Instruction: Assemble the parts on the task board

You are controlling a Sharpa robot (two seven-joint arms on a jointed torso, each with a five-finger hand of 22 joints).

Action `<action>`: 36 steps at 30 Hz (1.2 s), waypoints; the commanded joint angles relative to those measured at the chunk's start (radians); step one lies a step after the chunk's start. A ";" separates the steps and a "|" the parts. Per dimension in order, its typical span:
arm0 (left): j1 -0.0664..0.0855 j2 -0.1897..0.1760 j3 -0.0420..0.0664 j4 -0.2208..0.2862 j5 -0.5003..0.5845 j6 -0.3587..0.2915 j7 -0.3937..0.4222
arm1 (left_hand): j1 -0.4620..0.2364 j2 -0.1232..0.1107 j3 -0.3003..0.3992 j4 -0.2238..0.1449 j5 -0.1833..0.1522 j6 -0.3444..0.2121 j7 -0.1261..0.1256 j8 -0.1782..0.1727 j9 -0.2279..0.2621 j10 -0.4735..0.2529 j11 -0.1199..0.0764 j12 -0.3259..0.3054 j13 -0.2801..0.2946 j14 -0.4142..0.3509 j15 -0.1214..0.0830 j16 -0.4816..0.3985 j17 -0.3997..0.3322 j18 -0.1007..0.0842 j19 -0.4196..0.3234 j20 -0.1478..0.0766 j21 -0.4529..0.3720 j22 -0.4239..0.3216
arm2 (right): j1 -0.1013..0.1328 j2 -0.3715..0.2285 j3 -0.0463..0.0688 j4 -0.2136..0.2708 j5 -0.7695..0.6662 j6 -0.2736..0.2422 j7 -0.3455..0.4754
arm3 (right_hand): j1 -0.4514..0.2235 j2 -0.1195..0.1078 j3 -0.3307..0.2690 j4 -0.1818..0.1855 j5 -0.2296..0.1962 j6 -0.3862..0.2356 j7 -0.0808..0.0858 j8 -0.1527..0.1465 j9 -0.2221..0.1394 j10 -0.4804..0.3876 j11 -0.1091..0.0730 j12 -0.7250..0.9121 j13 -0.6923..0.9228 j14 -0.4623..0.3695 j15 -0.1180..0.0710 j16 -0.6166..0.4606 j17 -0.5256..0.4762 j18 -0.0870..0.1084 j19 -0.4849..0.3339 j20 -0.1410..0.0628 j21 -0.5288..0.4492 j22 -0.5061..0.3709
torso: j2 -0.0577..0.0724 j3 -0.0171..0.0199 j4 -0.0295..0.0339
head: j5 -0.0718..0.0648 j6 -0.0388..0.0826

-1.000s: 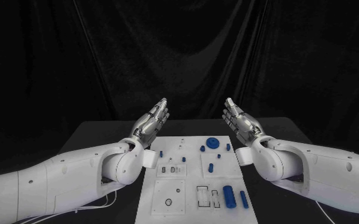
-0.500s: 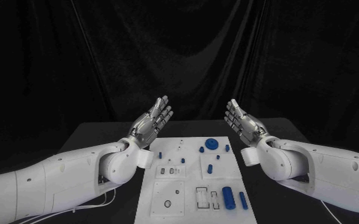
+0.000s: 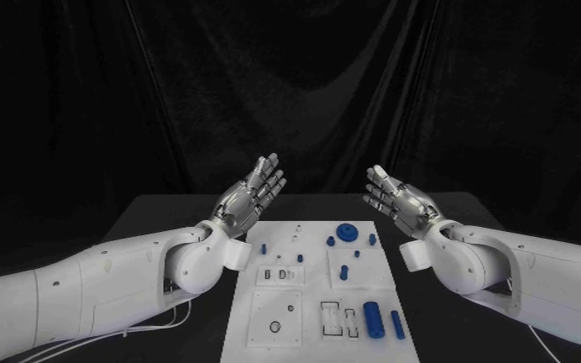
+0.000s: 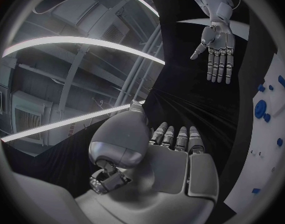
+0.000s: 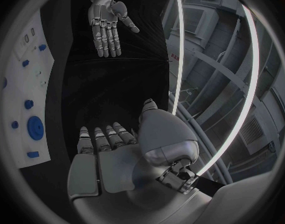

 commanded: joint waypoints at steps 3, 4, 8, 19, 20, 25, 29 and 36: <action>-0.002 -0.013 0.001 -0.003 -0.050 0.046 0.023 | 0.029 0.007 0.004 -0.001 0.026 0.010 0.007 0.005 0.001 0.000 0.006 -0.007 -0.002 0.001 -0.082 -0.004 -0.001 0.023 0.001 0.019 -0.003 -0.002 | 0.012 0.010 0.001 -0.027 -0.337 -0.043 0.010 | 0.124 -0.026 0.028 -0.077 0.122 0.161 0.083 0.064 0.026 0.091 0.092 0.071 0.023 0.190 0.086 0.137 0.051 -0.062 0.283 0.048 0.173 0.092 | 0.000 -0.0004 0.0006 | 0.002 -0.024; -0.002 -0.016 0.001 -0.004 -0.053 0.049 0.022 | 0.039 0.010 0.007 -0.001 0.035 0.013 0.009 0.005 0.001 0.000 0.008 -0.007 -0.002 0.001 -0.076 -0.004 -0.001 0.023 0.001 0.026 -0.003 -0.002 | 0.016 0.013 0.001 -0.033 -0.388 -0.059 0.007 | 0.181 -0.033 0.042 -0.111 0.146 0.202 0.092 0.076 0.027 0.167 0.124 0.118 0.033 0.511 0.091 0.320 0.110 -0.056 0.548 0.043 0.312 0.154 | 0.000 -0.0004 0.0007 | 0.003 -0.030; -0.002 -0.038 0.001 -0.005 -0.071 0.054 0.021 | 0.056 0.013 0.010 0.000 0.056 0.023 0.012 0.007 0.003 0.000 0.011 -0.007 -0.002 0.001 -0.057 -0.004 -0.001 0.023 0.001 0.045 -0.003 -0.002 | 0.042 0.033 0.001 -0.065 -0.687 -0.118 -0.047 | 0.294 -0.052 0.080 -0.200 0.125 0.364 0.111 0.106 0.032 0.484 0.179 0.249 0.048 0.895 -0.010 0.392 0.118 0.019 0.855 0.017 0.384 0.162 | 0.000 -0.0006 -0.0003 | 0.009 -0.063; -0.001 -0.106 0.001 0.031 -0.146 0.023 0.060 | 0.094 0.008 0.011 0.000 0.102 0.057 0.019 0.013 0.007 0.000 0.016 -0.007 -0.002 0.001 -0.011 -0.004 -0.001 0.023 0.001 0.092 -0.003 -0.002 | 0.128 0.090 0.001 -0.093 -1.391 -0.141 -0.288 | 0.369 -0.096 0.140 -0.271 0.006 0.671 0.077 0.152 0.049 0.865 0.063 0.264 0.052 1.390 -0.152 0.484 0.190 0.023 1.260 -0.128 0.546 0.227 | 0.008 -0.0013 0.0011 | 0.017 -0.117; -0.001 -0.113 0.001 0.036 -0.154 0.017 0.065 | 0.103 0.004 0.011 0.000 0.106 0.065 0.020 0.014 0.008 0.000 0.017 -0.007 -0.002 0.001 -0.006 -0.004 -0.001 0.023 0.001 0.098 -0.003 -0.002 | 0.134 0.095 0.001 -0.093 -1.442 -0.141 -0.306 | 0.373 -0.105 0.147 -0.278 -0.011 0.699 0.052 0.155 0.054 0.903 0.053 0.254 0.053 1.424 -0.162 0.499 0.202 0.022 1.293 -0.139 0.565 0.237 | 0.010 -0.0016 0.0015 | 0.018 -0.120; 0.003 -0.152 0.001 0.077 -0.191 -0.016 0.092 | 0.124 -0.006 0.009 0.000 0.114 0.084 0.022 0.017 0.009 0.000 0.020 -0.007 -0.002 0.001 0.000 -0.004 -0.001 0.024 0.001 0.108 -0.003 -0.002 | 0.164 0.116 0.001 -0.086 -1.673 -0.140 -0.393 | 0.395 -0.128 0.196 -0.305 -0.057 0.711 0.017 0.123 0.053 0.969 0.037 0.191 0.052 1.471 -0.182 0.553 0.238 0.020 1.344 -0.162 0.612 0.269 | 0.023 -0.0031 0.0040 | 0.019 -0.141; 0.006 -0.178 0.001 0.106 -0.203 -0.037 0.102 | 0.139 -0.014 0.007 0.001 0.122 0.103 0.026 0.018 0.011 0.000 0.023 -0.007 -0.002 0.001 0.006 -0.004 -0.001 0.024 0.001 0.114 -0.003 -0.002 | 0.181 0.125 0.001 -0.075 -1.785 -0.119 -0.446 | 0.387 -0.156 0.252 -0.320 -0.049 0.718 -0.010 0.099 0.058 1.002 0.031 0.139 0.053 1.480 -0.198 0.629 0.280 0.019 1.361 -0.176 0.662 0.307 | 0.039 -0.0057 0.0069 | 0.024 -0.161; 0.012 -0.208 0.001 0.132 -0.210 -0.049 0.101 | 0.142 -0.015 0.006 0.001 0.125 0.109 0.030 0.018 0.011 0.000 0.027 -0.007 -0.002 0.001 0.014 -0.004 -0.001 0.024 0.001 0.120 -0.003 -0.002 | 0.200 0.130 0.001 -0.060 -1.870 -0.057 -0.515 | 0.340 -0.211 0.356 -0.318 -0.065 0.720 -0.021 0.058 0.067 1.007 0.032 0.069 0.056 1.457 -0.214 0.764 0.348 0.019 1.357 -0.190 0.747 0.381 | 0.079 -0.0076 0.0117 | 0.026 -0.185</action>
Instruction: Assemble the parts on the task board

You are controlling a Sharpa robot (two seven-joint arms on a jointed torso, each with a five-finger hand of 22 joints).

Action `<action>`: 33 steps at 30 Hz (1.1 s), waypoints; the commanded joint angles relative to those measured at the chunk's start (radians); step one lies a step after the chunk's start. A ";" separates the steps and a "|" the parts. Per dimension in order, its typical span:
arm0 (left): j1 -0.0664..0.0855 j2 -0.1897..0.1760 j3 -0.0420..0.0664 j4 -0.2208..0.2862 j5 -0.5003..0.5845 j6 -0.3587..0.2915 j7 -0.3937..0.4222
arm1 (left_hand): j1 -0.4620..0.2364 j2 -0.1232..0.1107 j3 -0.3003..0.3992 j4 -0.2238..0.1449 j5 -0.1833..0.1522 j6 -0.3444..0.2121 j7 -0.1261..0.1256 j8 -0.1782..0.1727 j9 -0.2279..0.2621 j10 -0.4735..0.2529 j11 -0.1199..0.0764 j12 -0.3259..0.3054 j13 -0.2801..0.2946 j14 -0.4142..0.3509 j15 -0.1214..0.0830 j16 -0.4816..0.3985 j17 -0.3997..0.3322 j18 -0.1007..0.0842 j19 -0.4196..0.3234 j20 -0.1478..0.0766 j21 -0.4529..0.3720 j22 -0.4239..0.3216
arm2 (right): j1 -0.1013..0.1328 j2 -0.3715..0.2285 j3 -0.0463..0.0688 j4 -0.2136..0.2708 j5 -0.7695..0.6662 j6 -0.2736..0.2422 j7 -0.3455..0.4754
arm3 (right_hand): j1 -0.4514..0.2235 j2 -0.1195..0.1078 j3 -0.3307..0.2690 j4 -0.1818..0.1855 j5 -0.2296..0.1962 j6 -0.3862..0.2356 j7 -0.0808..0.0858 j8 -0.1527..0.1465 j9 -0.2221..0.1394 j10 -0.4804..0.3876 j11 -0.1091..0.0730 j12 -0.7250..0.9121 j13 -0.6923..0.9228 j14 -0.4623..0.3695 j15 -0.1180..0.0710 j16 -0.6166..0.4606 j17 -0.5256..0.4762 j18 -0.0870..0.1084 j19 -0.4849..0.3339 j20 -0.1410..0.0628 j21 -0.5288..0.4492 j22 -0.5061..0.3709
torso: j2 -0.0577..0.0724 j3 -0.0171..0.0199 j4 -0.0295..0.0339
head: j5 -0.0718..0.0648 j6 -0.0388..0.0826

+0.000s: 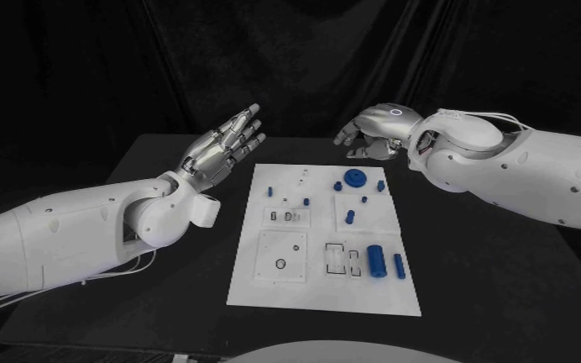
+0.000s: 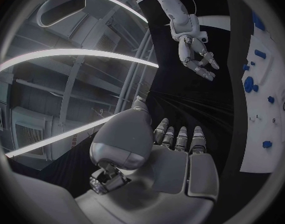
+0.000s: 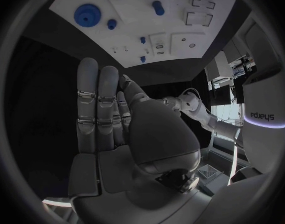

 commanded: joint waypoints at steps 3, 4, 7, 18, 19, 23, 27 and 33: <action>0.005 -0.012 0.001 0.015 -0.028 -0.025 0.095 | 0.013 0.001 0.001 0.001 0.011 0.010 0.005 0.006 0.002 0.000 0.009 -0.007 -0.001 0.000 0.013 -0.004 -0.001 0.008 0.001 0.010 -0.003 -0.001 | 0.007 -0.001 0.001 0.005 -0.142 0.050 -0.107 | -0.014 -0.024 0.040 0.004 -0.006 0.019 0.003 -0.009 0.006 -0.007 0.003 -0.023 0.002 -0.002 -0.006 0.039 0.017 0.009 -0.009 -0.002 0.025 0.025 | 0.048 -0.0006 0.0069 | -0.005 -0.008; 0.006 -0.015 0.001 0.018 -0.028 -0.026 0.095 | 0.013 0.002 0.002 0.001 0.013 0.012 0.006 0.006 0.002 0.000 0.010 -0.006 -0.001 0.000 0.014 -0.004 -0.001 0.008 0.001 0.011 -0.003 -0.001 | 0.008 -0.001 0.001 0.004 -0.145 0.053 -0.108 | -0.015 -0.025 0.041 0.004 -0.007 0.019 0.002 -0.009 0.006 -0.007 0.003 -0.024 0.002 -0.003 -0.005 0.041 0.018 0.009 -0.009 -0.002 0.026 0.026 | 0.056 -0.0006 0.0082 | -0.008 -0.008; 0.007 -0.021 0.001 0.025 -0.028 -0.025 0.093 | 0.015 0.002 0.002 0.001 0.015 0.014 0.007 0.006 0.003 0.000 0.011 -0.006 -0.001 0.000 0.014 -0.004 -0.001 0.008 0.001 0.012 -0.003 -0.001 | 0.009 -0.002 0.001 0.001 -0.149 0.062 -0.110 | -0.027 -0.032 0.050 0.011 -0.011 0.024 0.001 -0.013 0.007 -0.004 0.004 -0.027 0.003 -0.006 -0.004 0.053 0.023 0.009 -0.013 -0.001 0.033 0.034 | 0.073 0.0006 0.0142 | -0.019 -0.008; 0.008 -0.016 0.001 0.009 -0.028 0.000 0.085 | 0.035 0.017 0.012 0.001 0.075 0.017 0.015 0.005 0.002 0.000 0.020 -0.007 -0.001 0.000 0.023 -0.004 -0.001 0.008 0.001 0.019 -0.003 -0.001 | 0.006 -0.005 0.001 -0.010 -0.152 0.077 -0.098 | -0.050 -0.050 0.082 0.029 -0.022 0.064 -0.018 -0.013 0.014 -0.003 0.005 -0.032 0.004 -0.011 0.001 0.110 0.074 0.005 -0.021 0.004 0.074 0.086 | 0.099 -0.0024 0.0359 | -0.050 -0.013; 0.008 -0.015 0.001 0.008 -0.028 0.001 0.085 | 0.036 0.017 0.012 0.001 0.076 0.017 0.015 0.005 0.002 0.000 0.020 -0.007 -0.001 0.000 0.023 -0.004 -0.001 0.008 0.001 0.019 -0.003 -0.001 | 0.005 -0.005 0.001 -0.011 -0.152 0.078 -0.097 | -0.051 -0.051 0.084 0.031 -0.025 0.064 -0.018 -0.015 0.014 -0.003 0.005 -0.032 0.004 -0.011 0.002 0.112 0.075 0.004 -0.022 0.005 0.076 0.090 | 0.100 -0.0030 0.0377 | -0.052 -0.012; 0.008 -0.012 0.001 0.005 -0.028 0.004 0.086 | 0.040 0.019 0.013 0.001 0.084 0.017 0.015 0.005 0.002 0.000 0.020 -0.007 -0.001 0.000 0.023 -0.004 -0.001 0.008 0.001 0.019 -0.003 -0.001 | 0.003 -0.009 0.001 -0.015 -0.152 0.077 -0.089 | -0.060 -0.058 0.089 0.039 -0.042 0.063 -0.019 -0.021 0.013 -0.003 0.005 -0.032 0.005 -0.013 0.004 0.126 0.088 0.002 -0.023 0.007 0.093 0.112 | 0.104 -0.0049 0.0427 | -0.057 -0.018; 0.008 -0.012 0.001 0.003 -0.028 0.007 0.086 | 0.042 0.020 0.014 0.001 0.088 0.018 0.016 0.005 0.002 0.000 0.022 -0.007 -0.001 0.000 0.023 -0.004 -0.001 0.008 0.001 0.018 -0.003 -0.001 | 0.002 -0.008 0.001 -0.022 -0.152 0.088 -0.082 | -0.063 -0.060 0.093 0.043 -0.048 0.060 -0.017 -0.027 0.011 -0.002 0.005 -0.031 0.005 -0.013 0.003 0.140 0.104 0.000 -0.023 0.007 0.107 0.132 | 0.108 -0.0071 0.0464 | -0.060 -0.027; 0.008 -0.011 0.001 -0.001 -0.028 0.014 0.082 | 0.048 0.023 0.017 0.001 0.101 0.018 0.020 0.005 0.002 0.000 0.026 -0.007 -0.001 0.000 0.023 -0.004 -0.001 0.008 0.001 0.017 -0.003 -0.001 | -0.003 -0.006 0.001 -0.025 -0.137 0.114 -0.074 | -0.064 -0.063 0.100 0.047 -0.053 0.053 -0.010 -0.035 0.006 -0.004 0.005 -0.032 0.005 -0.014 0.005 0.155 0.120 -0.003 -0.026 0.009 0.125 0.157 | 0.115 -0.0120 0.0500 | -0.063 -0.032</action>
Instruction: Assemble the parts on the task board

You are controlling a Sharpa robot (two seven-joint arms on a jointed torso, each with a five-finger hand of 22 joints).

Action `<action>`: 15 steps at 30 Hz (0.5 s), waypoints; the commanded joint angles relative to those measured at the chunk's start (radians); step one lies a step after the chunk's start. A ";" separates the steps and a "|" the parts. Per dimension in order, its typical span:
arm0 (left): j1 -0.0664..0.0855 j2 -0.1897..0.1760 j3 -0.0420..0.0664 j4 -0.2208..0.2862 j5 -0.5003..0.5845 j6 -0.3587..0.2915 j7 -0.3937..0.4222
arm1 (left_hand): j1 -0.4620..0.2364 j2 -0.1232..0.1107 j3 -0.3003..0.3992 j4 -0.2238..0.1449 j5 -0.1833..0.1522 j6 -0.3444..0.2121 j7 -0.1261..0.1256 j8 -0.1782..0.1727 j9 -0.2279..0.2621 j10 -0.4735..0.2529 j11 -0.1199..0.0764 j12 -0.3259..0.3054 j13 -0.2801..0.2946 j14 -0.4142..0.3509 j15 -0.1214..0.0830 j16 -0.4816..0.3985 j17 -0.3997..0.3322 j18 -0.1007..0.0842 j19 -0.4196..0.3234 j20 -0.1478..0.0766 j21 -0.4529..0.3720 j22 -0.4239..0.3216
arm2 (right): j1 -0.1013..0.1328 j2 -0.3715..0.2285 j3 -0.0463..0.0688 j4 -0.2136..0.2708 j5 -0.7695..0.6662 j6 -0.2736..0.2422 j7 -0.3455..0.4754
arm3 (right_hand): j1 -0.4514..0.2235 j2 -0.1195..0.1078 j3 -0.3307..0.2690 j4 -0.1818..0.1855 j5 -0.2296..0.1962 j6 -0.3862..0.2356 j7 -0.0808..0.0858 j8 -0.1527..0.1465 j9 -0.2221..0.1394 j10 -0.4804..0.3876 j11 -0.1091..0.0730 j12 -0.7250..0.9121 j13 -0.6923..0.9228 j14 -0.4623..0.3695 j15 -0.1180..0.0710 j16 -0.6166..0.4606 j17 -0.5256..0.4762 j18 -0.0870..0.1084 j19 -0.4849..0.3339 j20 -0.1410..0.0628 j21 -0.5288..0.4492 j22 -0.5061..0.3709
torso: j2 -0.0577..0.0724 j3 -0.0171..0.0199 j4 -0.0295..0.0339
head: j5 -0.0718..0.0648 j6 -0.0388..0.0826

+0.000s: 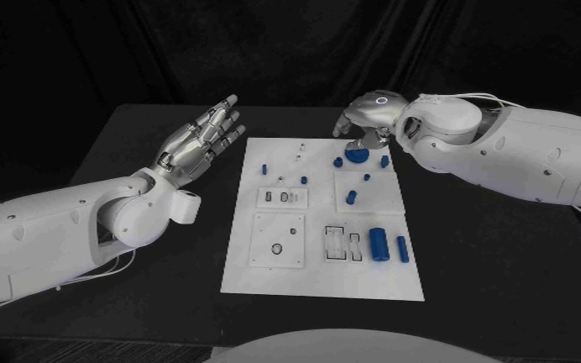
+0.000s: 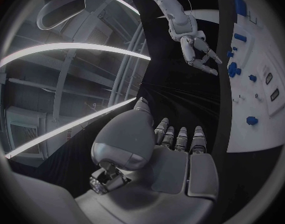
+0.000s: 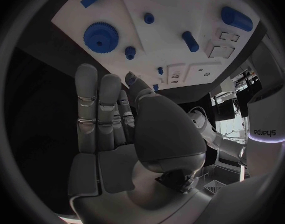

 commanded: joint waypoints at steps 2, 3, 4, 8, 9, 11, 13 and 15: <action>0.003 0.003 0.001 -0.002 -0.006 0.022 0.080 | 0.013 0.004 0.006 -0.001 0.012 0.003 0.006 0.005 0.001 0.001 0.008 -0.007 -0.001 -0.001 0.006 -0.004 -0.001 0.008 0.001 0.003 -0.003 -0.001 | -0.005 0.001 0.001 -0.002 0.003 0.035 0.001 | -0.008 -0.006 0.008 0.000 -0.004 -0.008 0.006 -0.008 -0.004 0.000 0.002 -0.004 0.001 -0.005 0.002 0.010 0.010 -0.003 -0.005 0.002 0.009 0.011 | 0.006 -0.0043 0.0040 | -0.001 -0.004; 0.003 0.003 0.001 -0.003 -0.006 0.024 0.080 | 0.013 0.004 0.006 -0.001 0.012 0.003 0.006 0.005 0.001 0.001 0.008 -0.007 -0.001 -0.001 0.006 -0.004 -0.001 0.008 0.001 0.003 -0.003 -0.001 | -0.007 0.001 0.001 -0.003 0.005 0.037 0.002 | -0.008 -0.006 0.009 0.000 -0.004 -0.010 0.007 -0.009 -0.004 -0.001 0.002 -0.004 0.001 -0.005 0.002 0.011 0.011 -0.004 -0.006 0.002 0.011 0.014 | 0.007 -0.0046 0.0041 | -0.001 -0.005; 0.003 0.004 0.001 -0.004 -0.006 0.025 0.079 | 0.014 0.005 0.007 -0.001 0.015 0.004 0.007 0.005 0.001 0.001 0.009 -0.007 -0.001 -0.001 0.006 -0.004 -0.001 0.008 0.001 0.003 -0.003 -0.001 | -0.008 0.002 0.001 -0.004 0.005 0.039 0.002 | -0.008 -0.007 0.010 0.001 -0.005 -0.012 0.007 -0.010 -0.005 -0.001 0.002 -0.004 0.002 -0.005 0.003 0.014 0.015 -0.004 -0.006 0.003 0.013 0.017 | 0.009 -0.0052 0.0046 | -0.002 -0.005; 0.003 0.006 0.001 -0.007 -0.006 0.029 0.078 | 0.020 0.007 0.009 -0.001 0.026 0.004 0.009 0.005 0.001 0.001 0.011 -0.007 -0.001 -0.001 0.006 -0.004 -0.001 0.008 0.001 0.004 -0.003 -0.001 | -0.016 0.007 0.001 -0.010 0.007 0.046 0.002 | -0.010 -0.008 0.013 0.004 -0.008 -0.012 0.013 -0.009 -0.007 0.001 0.001 -0.003 0.002 -0.005 0.006 0.023 0.024 -0.006 -0.008 0.004 0.023 0.030 | 0.011 -0.0059 0.0056 | -0.007 -0.005; 0.003 0.007 0.001 -0.007 -0.006 0.030 0.078 | 0.022 0.007 0.010 -0.002 0.029 0.005 0.009 0.005 0.001 0.001 0.012 -0.007 -0.001 -0.001 0.007 -0.004 -0.001 0.008 0.001 0.004 -0.003 -0.001 | -0.017 0.008 0.001 -0.012 0.008 0.047 0.002 | -0.010 -0.008 0.014 0.005 -0.009 -0.011 0.015 -0.009 -0.008 0.002 0.001 -0.003 0.002 -0.005 0.007 0.023 0.024 -0.006 -0.008 0.005 0.024 0.031 | 0.012 -0.0060 0.0067 | -0.009 -0.005; 0.003 0.007 0.001 -0.008 -0.006 0.031 0.076 | 0.028 0.007 0.012 -0.002 0.040 0.004 0.010 0.005 0.001 0.001 0.013 -0.007 -0.001 -0.001 0.007 -0.004 -0.001 0.008 0.001 0.004 -0.003 -0.001 | -0.023 0.013 0.001 -0.017 0.008 0.048 0.003 | -0.009 -0.008 0.016 0.005 -0.008 -0.009 0.017 -0.008 -0.008 0.002 0.001 -0.002 0.002 -0.005 0.008 0.030 0.032 -0.007 -0.008 0.006 0.029 0.039 | 0.014 -0.0070 0.0068 | -0.009 -0.005; 0.003 0.008 0.001 -0.009 -0.006 0.033 0.075 | 0.035 0.008 0.015 -0.003 0.052 0.005 0.010 0.005 0.001 0.001 0.013 -0.007 -0.001 -0.001 0.007 -0.004 -0.001 0.008 0.001 0.005 -0.003 -0.001 | -0.027 0.017 0.001 -0.023 0.008 0.046 0.005 | -0.009 -0.009 0.018 0.006 -0.009 -0.006 0.022 -0.007 -0.009 0.003 0.002 -0.002 0.002 -0.004 0.010 0.042 0.050 -0.009 -0.008 0.007 0.037 0.050 | 0.014 -0.0075 0.0073 | -0.009 -0.005; 0.003 0.008 0.001 -0.009 -0.006 0.034 0.074 | 0.042 0.008 0.017 -0.004 0.063 0.004 0.011 0.005 0.001 0.001 0.014 -0.007 -0.001 -0.001 0.007 -0.004 -0.001 0.008 0.001 0.005 -0.003 -0.001 | -0.031 0.021 0.001 -0.027 0.009 0.045 0.006 | -0.009 -0.009 0.019 0.006 -0.009 -0.005 0.022 -0.007 -0.009 0.003 0.002 -0.002 0.002 -0.002 0.011 0.052 0.066 -0.010 -0.007 0.008 0.043 0.058 | 0.015 -0.0077 0.0073 | -0.008 -0.006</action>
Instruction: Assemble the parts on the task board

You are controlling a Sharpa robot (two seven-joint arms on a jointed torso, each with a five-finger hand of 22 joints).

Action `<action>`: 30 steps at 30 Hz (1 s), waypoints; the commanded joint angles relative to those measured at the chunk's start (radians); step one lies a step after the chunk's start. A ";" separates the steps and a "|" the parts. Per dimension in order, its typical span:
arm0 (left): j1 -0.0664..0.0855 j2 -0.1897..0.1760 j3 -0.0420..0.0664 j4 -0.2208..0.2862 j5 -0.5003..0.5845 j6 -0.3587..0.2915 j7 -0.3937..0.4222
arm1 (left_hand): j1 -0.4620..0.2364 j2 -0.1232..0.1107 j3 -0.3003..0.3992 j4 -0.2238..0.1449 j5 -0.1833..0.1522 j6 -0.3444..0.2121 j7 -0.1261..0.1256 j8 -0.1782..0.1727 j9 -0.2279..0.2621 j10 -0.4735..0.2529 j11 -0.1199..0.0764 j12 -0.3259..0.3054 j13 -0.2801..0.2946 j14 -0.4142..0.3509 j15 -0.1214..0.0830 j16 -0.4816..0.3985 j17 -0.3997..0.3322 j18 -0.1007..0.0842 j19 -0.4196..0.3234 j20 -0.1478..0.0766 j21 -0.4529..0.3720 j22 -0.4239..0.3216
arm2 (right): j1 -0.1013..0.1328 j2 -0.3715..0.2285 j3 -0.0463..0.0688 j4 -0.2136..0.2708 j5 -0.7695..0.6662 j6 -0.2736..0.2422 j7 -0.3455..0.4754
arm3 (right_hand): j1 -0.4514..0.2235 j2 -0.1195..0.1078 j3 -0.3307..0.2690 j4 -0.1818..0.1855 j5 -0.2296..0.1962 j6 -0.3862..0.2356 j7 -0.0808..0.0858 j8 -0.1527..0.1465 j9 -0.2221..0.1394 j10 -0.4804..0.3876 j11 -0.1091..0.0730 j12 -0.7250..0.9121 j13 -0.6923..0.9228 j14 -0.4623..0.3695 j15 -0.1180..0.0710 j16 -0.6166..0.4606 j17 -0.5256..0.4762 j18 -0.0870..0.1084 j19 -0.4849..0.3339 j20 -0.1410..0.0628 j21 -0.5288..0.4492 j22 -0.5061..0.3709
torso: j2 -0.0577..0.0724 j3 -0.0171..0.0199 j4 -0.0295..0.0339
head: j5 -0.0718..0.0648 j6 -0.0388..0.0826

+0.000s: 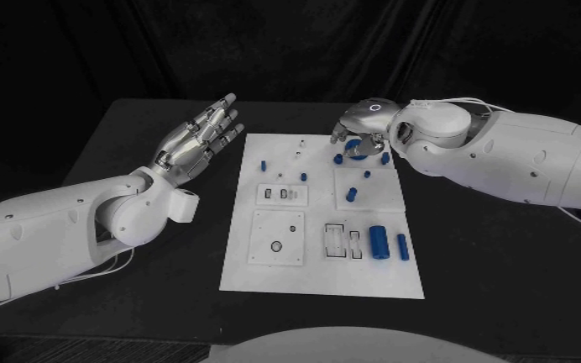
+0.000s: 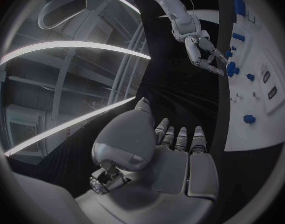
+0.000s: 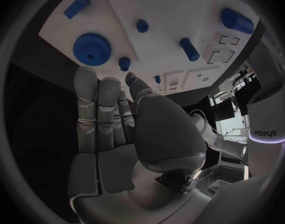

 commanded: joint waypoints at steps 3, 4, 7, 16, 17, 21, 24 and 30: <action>0.003 0.003 0.001 -0.001 -0.005 0.023 0.072 | 0.015 0.000 0.011 -0.001 0.019 0.001 0.008 0.005 0.001 0.001 0.008 -0.007 -0.001 0.000 0.008 -0.004 -0.001 0.008 0.001 0.006 -0.003 -0.001 | -0.010 0.009 0.001 -0.012 0.002 0.009 0.004 | -0.005 -0.006 0.009 0.001 -0.005 0.001 0.010 0.000 -0.002 0.004 0.002 -0.002 0.002 0.004 0.007 0.016 0.023 -0.011 -0.004 0.006 0.013 0.016 | 0.001 -0.0018 0.0000 | 0.002 -0.005; 0.003 0.003 0.001 -0.002 -0.005 0.024 0.071 | 0.017 0.000 0.011 -0.001 0.023 0.000 0.008 0.005 0.001 0.001 0.008 -0.007 -0.001 0.000 0.008 -0.004 -0.001 0.008 0.001 0.006 -0.003 -0.001 | -0.011 0.011 0.001 -0.014 0.002 0.008 0.005 | -0.005 -0.006 0.009 0.001 -0.005 0.001 0.010 0.000 -0.002 0.004 0.002 -0.002 0.002 0.004 0.007 0.016 0.023 -0.011 -0.004 0.006 0.013 0.016 | 0.002 -0.0020 -0.0001 | 0.003 -0.006; 0.003 0.004 0.001 -0.003 -0.005 0.027 0.069 | 0.021 0.001 0.013 -0.001 0.030 -0.001 0.008 0.005 0.001 0.001 0.008 -0.007 -0.001 0.000 0.009 -0.004 -0.001 0.008 0.001 0.008 -0.003 -0.001 | -0.014 0.015 0.001 -0.019 0.002 0.007 0.006 | -0.005 -0.007 0.012 0.003 -0.006 0.006 0.014 0.002 -0.002 0.006 0.002 0.000 0.002 0.005 0.009 0.028 0.037 -0.012 -0.005 0.008 0.021 0.027 | 0.001 -0.0031 -0.0005 | 0.004 -0.010; 0.002 0.008 0.001 -0.008 -0.005 0.037 0.063 | 0.029 0.002 0.017 -0.002 0.041 0.000 0.009 0.005 0.001 0.001 0.009 -0.007 -0.001 0.000 0.013 -0.004 -0.001 0.008 0.001 0.011 -0.003 -0.001 | -0.028 0.026 0.001 -0.039 0.002 0.004 0.010 | 0.002 -0.012 0.039 0.008 0.020 0.039 0.027 0.007 -0.003 0.018 0.004 0.003 0.002 -0.001 0.018 0.057 0.069 -0.014 -0.015 0.018 0.050 0.065 | 0.002 -0.0035 0.0008 | 0.003 -0.020; 0.002 0.008 0.001 -0.009 -0.005 0.038 0.063 | 0.030 0.002 0.017 -0.002 0.042 0.001 0.010 0.005 0.001 0.001 0.010 -0.007 -0.001 0.000 0.014 -0.004 -0.001 0.008 0.001 0.012 -0.003 -0.001 | -0.029 0.028 0.001 -0.042 0.002 0.005 0.011 | 0.005 -0.014 0.049 0.008 0.032 0.048 0.030 0.008 -0.003 0.020 0.005 0.003 0.001 -0.003 0.019 0.061 0.073 -0.014 -0.018 0.020 0.057 0.073 | 0.001 -0.0038 0.0012 | 0.004 -0.022; 0.002 0.008 0.001 -0.010 -0.005 0.041 0.060 | 0.035 0.002 0.019 -0.003 0.050 0.004 0.013 0.006 0.002 0.001 0.013 -0.007 -0.001 0.000 0.016 -0.004 -0.001 0.008 0.001 0.014 -0.003 -0.001 | -0.035 0.037 0.001 -0.059 0.002 0.006 0.017 | 0.007 -0.016 0.061 0.007 0.043 0.053 0.031 0.007 -0.004 0.020 0.006 0.001 0.000 -0.004 0.020 0.071 0.087 -0.016 -0.020 0.021 0.068 0.090 | 0.001 -0.0049 0.0007 | 0.004 -0.026; 0.002 0.009 0.001 -0.010 -0.005 0.044 0.059 | 0.038 0.002 0.021 -0.003 0.055 0.005 0.015 0.006 0.002 0.001 0.015 -0.007 -0.001 0.000 0.017 -0.004 -0.001 0.008 0.001 0.015 -0.003 -0.001 | -0.040 0.044 0.001 -0.072 0.002 0.007 0.022 | 0.007 -0.016 0.063 0.008 0.044 0.053 0.031 0.006 -0.004 0.021 0.006 0.001 0.000 -0.003 0.020 0.077 0.096 -0.016 -0.019 0.021 0.073 0.096 | 0.000 -0.0063 0.0003 | 0.004 -0.030; 0.002 0.012 0.001 -0.012 -0.005 0.048 0.057 | 0.042 0.002 0.022 -0.004 0.061 0.005 0.016 0.006 0.002 0.001 0.016 -0.007 -0.001 0.000 0.019 -0.004 -0.001 0.008 0.001 0.017 -0.003 -0.001 | -0.051 0.057 0.001 -0.093 0.002 -0.003 0.034 | 0.004 -0.018 0.069 0.011 0.042 0.057 0.032 0.006 -0.004 0.025 0.005 0.003 0.000 -0.002 0.021 0.086 0.109 -0.018 -0.019 0.021 0.081 0.108 | -0.001 -0.0070 -0.0003 | 0.006 -0.036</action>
